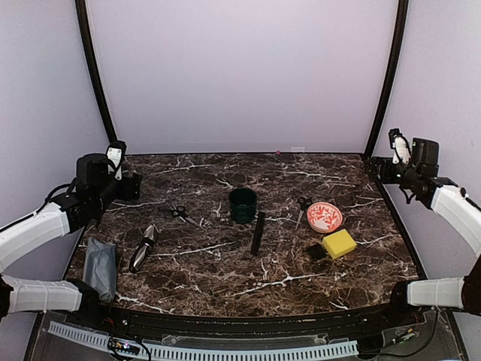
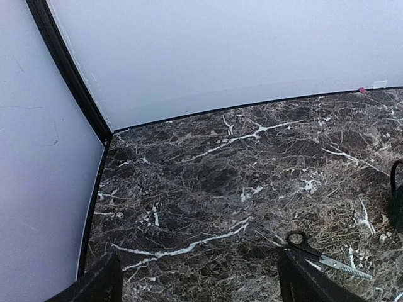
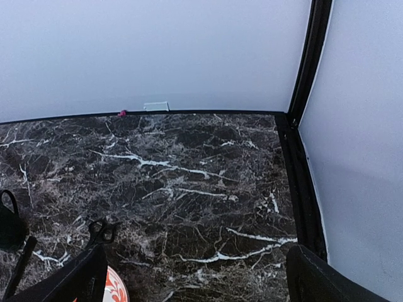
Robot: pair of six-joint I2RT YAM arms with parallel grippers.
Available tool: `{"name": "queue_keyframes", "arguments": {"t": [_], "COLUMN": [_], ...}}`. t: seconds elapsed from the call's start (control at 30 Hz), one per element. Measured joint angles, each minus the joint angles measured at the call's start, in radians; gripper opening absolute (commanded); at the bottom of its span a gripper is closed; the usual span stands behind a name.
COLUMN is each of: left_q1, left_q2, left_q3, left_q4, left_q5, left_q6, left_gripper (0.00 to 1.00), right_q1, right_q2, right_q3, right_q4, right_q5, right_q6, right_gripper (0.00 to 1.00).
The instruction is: Sort the hair-cutting tools
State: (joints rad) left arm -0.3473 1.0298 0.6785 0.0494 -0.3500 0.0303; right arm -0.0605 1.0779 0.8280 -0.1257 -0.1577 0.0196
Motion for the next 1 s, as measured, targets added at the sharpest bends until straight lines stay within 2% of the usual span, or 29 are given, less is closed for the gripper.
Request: {"name": "queue_keyframes", "arguments": {"t": [0.07, 0.13, 0.3, 0.43, 0.57, 0.87, 1.0], "left_q1": [0.011, 0.026, 0.042, 0.042, 0.041, 0.041, 0.04], "left_q2": [-0.026, -0.028, -0.009, -0.009, 0.023, 0.18, 0.226], "left_q3": [0.011, 0.044, 0.196, 0.292, 0.369, 0.343, 0.332], "left_q4": [-0.033, -0.087, -0.288, -0.453, -0.661, -0.986, -1.099], "left_q5": [0.021, 0.043, 0.13, 0.187, 0.189, 0.181, 0.101], "left_q6": [-0.012, -0.029, -0.106, -0.196, -0.302, -0.447, -0.509], "left_gripper": [0.8, 0.78, 0.76, 0.76, 0.77, 0.8, 0.85], "right_q1": [-0.003, -0.006, -0.012, 0.008, 0.093, 0.232, 0.265], "right_q2": [-0.007, -0.019, -0.027, -0.01, 0.021, 0.036, 0.064], "right_q3": [-0.03, -0.052, -0.062, -0.06, -0.056, -0.056, -0.055], "right_q4": [0.0, -0.002, -0.004, -0.013, -0.048, -0.108, -0.117], "right_q5": [-0.002, -0.018, -0.143, -0.251, -0.303, -0.37, -0.394], "right_q6": [-0.005, -0.021, -0.076, -0.12, -0.183, -0.293, -0.307], "right_gripper": [0.99, 0.95, 0.86, 0.85, 0.87, 0.88, 0.88]}}
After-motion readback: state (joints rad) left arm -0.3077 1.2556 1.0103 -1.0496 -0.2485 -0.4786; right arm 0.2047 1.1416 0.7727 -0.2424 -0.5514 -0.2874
